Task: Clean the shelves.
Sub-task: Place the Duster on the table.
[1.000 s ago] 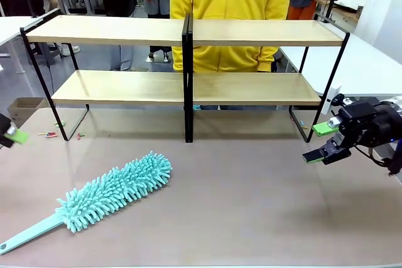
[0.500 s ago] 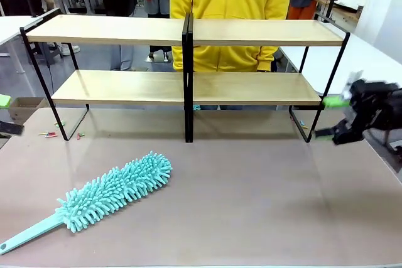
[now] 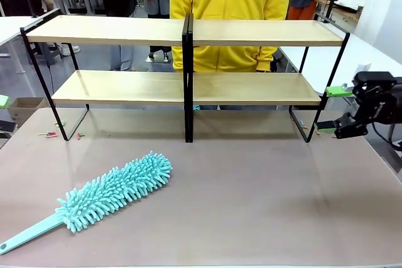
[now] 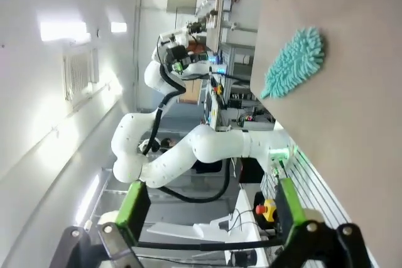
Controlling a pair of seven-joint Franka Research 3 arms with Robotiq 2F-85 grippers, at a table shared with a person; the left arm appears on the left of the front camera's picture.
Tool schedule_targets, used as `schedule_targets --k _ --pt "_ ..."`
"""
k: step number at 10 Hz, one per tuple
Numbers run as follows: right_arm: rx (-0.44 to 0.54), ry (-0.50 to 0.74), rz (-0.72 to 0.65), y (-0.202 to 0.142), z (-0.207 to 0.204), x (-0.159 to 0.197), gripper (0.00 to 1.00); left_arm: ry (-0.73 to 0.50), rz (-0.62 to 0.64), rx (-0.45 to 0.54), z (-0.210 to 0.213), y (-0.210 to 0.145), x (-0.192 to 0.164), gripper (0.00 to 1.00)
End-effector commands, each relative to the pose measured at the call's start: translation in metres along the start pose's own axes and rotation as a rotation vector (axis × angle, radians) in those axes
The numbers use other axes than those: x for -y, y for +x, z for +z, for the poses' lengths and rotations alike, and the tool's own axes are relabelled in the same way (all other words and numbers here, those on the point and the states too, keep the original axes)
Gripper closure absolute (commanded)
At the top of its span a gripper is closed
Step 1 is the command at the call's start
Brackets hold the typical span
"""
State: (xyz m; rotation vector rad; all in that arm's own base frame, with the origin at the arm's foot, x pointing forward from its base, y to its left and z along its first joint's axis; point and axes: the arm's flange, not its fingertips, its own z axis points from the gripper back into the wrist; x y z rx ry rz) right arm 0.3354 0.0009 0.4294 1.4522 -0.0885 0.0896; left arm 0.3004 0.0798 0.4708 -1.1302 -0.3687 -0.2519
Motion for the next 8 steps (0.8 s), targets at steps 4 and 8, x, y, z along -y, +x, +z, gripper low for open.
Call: schedule_targets --k 4,8 --pt "-0.025 0.001 0.023 -0.0029 0.0006 0.0035 0.00 0.009 -0.016 -0.005 -0.0047 -0.0023 0.0012 0.00" --pt "-0.025 0.001 0.023 -0.0029 0.0006 0.0035 0.00 0.009 -0.016 -0.005 -0.0047 -0.0023 0.0012 0.00"
